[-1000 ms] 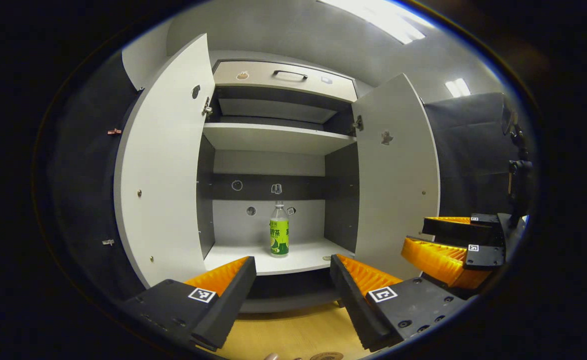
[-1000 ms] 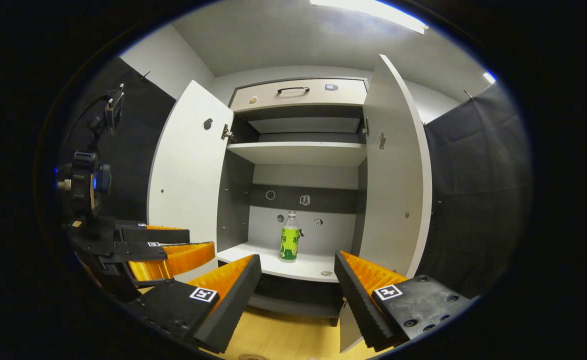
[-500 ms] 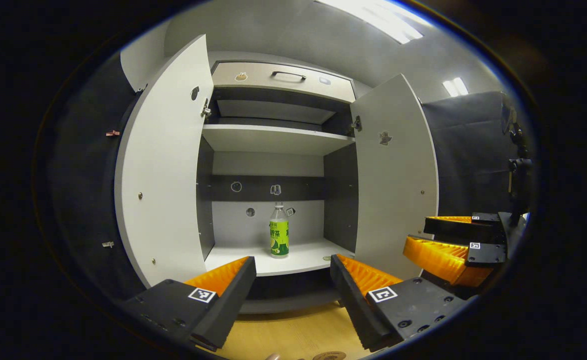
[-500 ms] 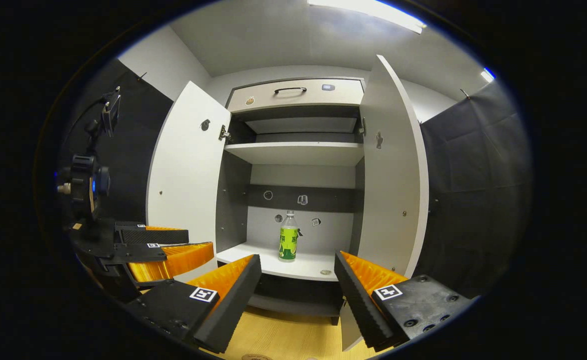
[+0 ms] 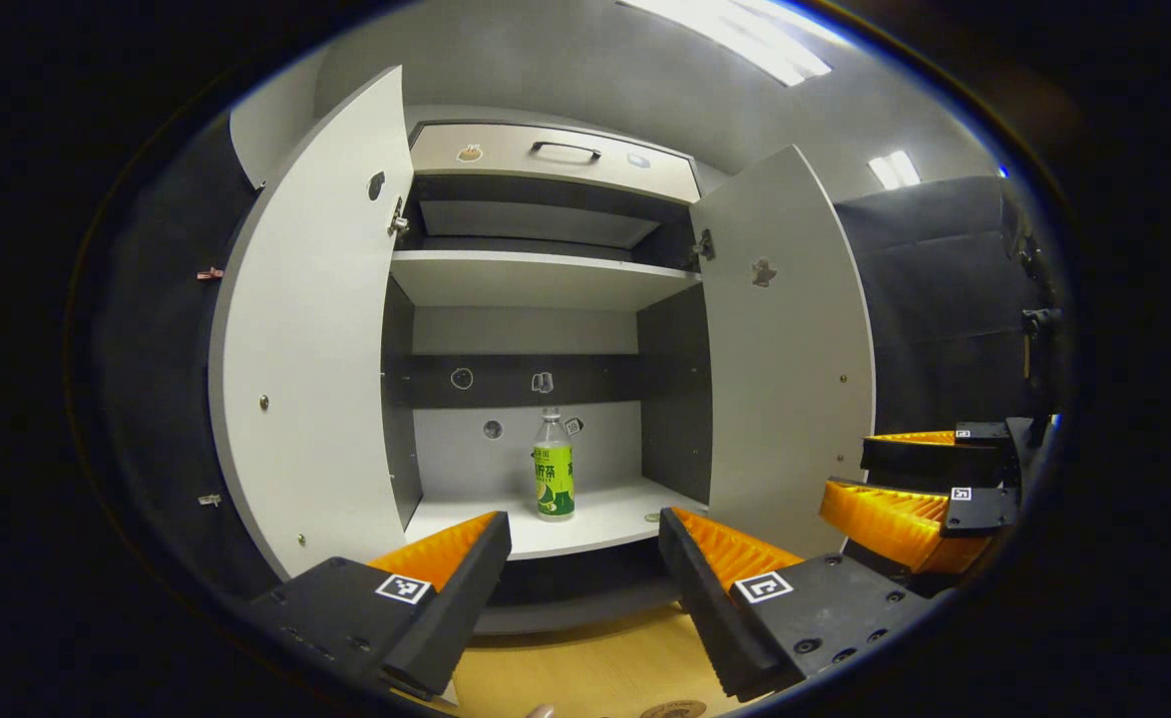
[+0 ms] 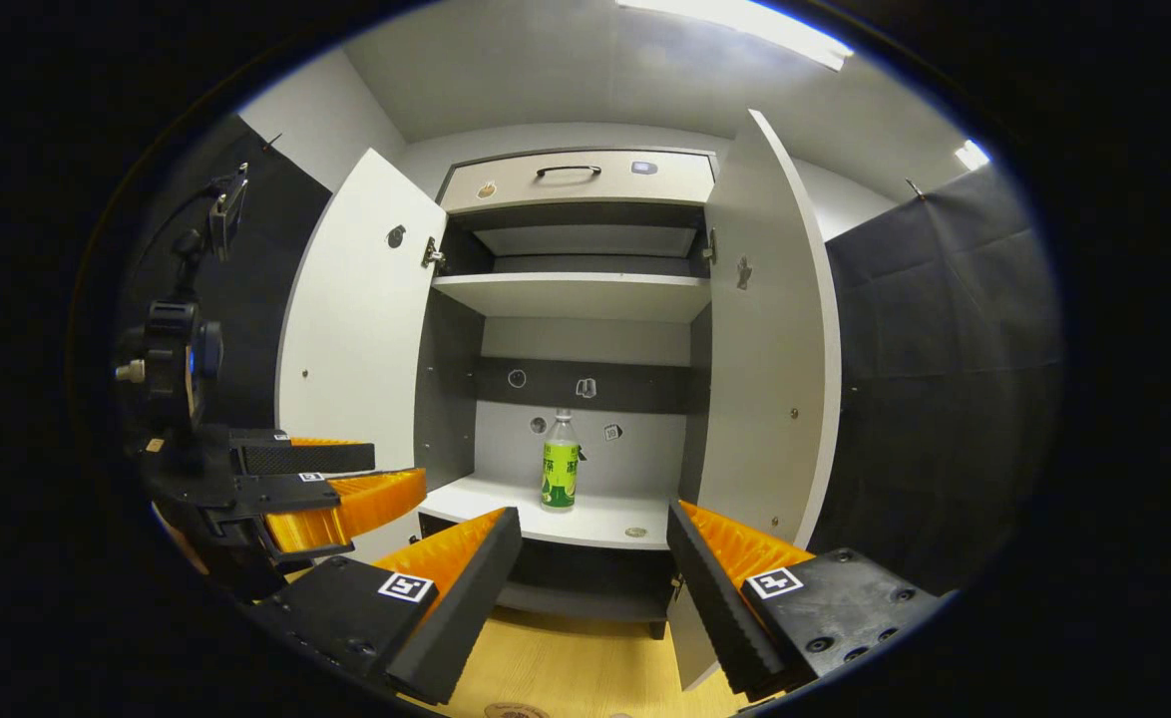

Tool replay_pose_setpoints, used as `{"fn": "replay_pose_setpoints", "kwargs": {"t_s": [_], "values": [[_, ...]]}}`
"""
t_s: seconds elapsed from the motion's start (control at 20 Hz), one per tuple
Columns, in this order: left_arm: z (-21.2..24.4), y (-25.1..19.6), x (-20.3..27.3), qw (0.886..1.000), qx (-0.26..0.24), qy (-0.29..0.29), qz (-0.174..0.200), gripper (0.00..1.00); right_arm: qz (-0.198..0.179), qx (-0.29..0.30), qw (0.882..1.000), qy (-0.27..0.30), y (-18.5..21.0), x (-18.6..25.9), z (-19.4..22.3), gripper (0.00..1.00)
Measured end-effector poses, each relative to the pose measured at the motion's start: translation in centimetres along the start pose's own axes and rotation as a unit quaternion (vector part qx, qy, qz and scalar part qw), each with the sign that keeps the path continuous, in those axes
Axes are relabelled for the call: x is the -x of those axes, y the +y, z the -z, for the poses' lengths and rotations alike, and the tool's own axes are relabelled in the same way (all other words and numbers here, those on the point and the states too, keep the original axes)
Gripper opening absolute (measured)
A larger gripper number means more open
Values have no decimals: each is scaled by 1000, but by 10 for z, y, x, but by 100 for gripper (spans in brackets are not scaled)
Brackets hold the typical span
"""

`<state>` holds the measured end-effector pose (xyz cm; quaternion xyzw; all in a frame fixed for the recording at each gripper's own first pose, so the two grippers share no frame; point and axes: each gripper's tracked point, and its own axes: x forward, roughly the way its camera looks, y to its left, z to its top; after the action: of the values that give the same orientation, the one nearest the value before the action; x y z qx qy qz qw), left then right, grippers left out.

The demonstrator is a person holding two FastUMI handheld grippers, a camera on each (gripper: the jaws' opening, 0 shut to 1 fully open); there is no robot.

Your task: Grasp the bottle in the cabinet with the left hand and place it on the coaster, then close the right door with the right hand and the left door with the left hand.

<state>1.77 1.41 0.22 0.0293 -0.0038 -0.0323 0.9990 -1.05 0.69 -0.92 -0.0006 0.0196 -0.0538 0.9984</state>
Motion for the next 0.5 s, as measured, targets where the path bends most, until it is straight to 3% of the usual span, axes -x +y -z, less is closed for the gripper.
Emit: {"fn": "replay_pose_setpoints", "kwargs": {"t_s": [0.5], "values": [[6, 25, -82, 1000, 7, 2, -12, 95, 0, -5, 1000, -1, -11, -31, 3, 98]]}}
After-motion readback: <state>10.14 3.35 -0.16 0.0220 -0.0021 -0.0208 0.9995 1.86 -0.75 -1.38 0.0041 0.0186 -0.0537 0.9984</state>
